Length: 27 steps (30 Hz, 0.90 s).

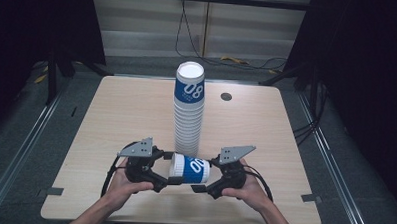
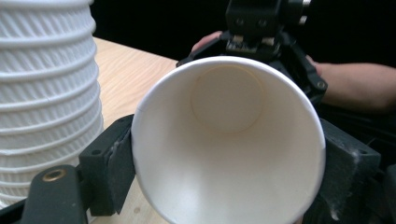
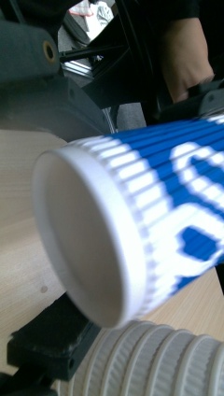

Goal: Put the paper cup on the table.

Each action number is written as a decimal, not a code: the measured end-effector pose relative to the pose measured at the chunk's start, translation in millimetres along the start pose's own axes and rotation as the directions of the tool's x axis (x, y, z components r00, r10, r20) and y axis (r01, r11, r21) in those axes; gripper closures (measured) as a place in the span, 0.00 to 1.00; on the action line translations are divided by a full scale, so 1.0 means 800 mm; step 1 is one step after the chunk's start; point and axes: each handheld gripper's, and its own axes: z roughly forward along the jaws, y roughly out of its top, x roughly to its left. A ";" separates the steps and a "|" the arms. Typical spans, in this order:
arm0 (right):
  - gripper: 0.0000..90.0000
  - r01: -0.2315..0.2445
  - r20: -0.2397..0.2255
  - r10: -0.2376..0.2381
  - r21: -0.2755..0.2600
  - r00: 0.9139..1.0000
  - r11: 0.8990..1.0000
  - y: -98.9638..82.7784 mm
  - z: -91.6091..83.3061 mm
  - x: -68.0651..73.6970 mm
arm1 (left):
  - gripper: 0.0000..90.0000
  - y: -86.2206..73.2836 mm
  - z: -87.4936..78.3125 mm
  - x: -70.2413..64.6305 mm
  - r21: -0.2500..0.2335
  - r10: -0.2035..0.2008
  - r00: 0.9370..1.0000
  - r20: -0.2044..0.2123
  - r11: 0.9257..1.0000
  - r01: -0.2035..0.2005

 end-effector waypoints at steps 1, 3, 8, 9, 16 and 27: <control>0.18 -0.006 0.006 0.006 0.002 1.000 1.000 0.000 0.000 -0.001 | 0.20 0.000 -0.002 0.001 -0.006 -0.007 1.000 -0.003 1.000 0.007; 0.17 -0.011 0.020 0.011 0.008 1.000 1.000 -0.001 0.000 -0.001 | 0.20 0.000 -0.005 0.004 -0.006 -0.014 1.000 -0.008 1.000 0.014; 0.18 -0.004 0.043 0.003 0.022 0.999 1.000 -0.001 -0.003 0.001 | 0.20 -0.003 -0.010 0.003 0.004 -0.019 1.000 -0.015 1.000 0.019; 0.18 -0.002 0.047 0.001 0.023 0.999 1.000 -0.001 -0.004 0.001 | 0.20 -0.002 -0.012 0.002 0.004 -0.020 1.000 -0.018 1.000 0.020; 0.18 -0.024 0.097 0.022 0.021 0.995 0.999 -0.010 -0.014 -0.003 | 0.20 -0.003 -0.030 0.002 0.022 -0.046 0.996 -0.071 0.999 0.047; 0.18 -0.070 0.207 0.070 -0.012 0.976 0.998 -0.011 -0.040 -0.007 | 0.19 0.007 -0.057 0.013 0.092 -0.039 0.990 -0.138 0.994 0.052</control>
